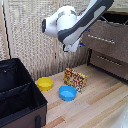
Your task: Locate and clasp the grip of the topmost drawer. Steadily and circumspectly yank the drawer open. Discover and seize the nutrition bar using your clamp. Deposit the nutrition bar in the accessible drawer. Unclench the nutrition bar.
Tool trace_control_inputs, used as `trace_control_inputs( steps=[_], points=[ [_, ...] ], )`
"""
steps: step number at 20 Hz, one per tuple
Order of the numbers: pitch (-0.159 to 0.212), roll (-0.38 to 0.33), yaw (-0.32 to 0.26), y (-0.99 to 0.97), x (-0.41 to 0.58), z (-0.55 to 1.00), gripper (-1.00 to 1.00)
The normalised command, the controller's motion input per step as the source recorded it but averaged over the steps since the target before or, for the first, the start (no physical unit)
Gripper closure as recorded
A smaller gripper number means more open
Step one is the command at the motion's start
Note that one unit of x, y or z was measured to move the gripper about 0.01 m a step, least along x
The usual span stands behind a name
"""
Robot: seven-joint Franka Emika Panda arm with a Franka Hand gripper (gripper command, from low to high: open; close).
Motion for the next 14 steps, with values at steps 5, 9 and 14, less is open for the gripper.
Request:
trace_control_inputs(
  steps=[5, 9, 14],
  points=[
    [0.001, 0.305, -0.272, 0.08, 0.0, 0.16, -1.0],
    [0.0, 0.301, -0.275, 0.09, 0.0, 0.17, -1.0],
    [0.0, 0.293, -0.273, 0.1, 0.0, 0.17, -1.0]
  ],
)
